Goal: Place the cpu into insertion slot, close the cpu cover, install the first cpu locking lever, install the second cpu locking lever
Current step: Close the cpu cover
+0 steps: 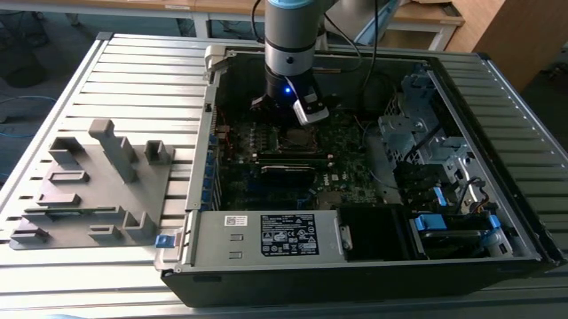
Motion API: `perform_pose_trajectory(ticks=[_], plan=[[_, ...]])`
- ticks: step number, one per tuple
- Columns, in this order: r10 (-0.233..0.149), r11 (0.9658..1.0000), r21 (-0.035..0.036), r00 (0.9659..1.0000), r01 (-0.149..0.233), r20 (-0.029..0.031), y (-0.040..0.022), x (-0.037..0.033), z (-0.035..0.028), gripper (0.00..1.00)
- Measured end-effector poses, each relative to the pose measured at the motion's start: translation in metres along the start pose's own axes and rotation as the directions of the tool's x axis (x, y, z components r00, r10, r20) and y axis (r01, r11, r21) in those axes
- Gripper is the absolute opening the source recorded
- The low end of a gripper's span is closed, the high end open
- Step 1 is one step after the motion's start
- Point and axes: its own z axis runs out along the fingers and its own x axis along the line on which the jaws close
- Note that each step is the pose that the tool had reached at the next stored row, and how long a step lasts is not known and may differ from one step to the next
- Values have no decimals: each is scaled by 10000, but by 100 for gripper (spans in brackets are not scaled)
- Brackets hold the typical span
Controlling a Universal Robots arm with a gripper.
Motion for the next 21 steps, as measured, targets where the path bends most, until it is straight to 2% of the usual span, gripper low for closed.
perform_pose_trajectory(ticks=[16, 18, 21], plan=[[1, 10000, -5, 10000, -1, 3, 1, 0, 9, 11], [1, 10000, -21, 10000, -1, 12, 3, -2, -5, 11], [0, 10000, -7, 10000, 0, 4, 2, -1, -42, 11]])
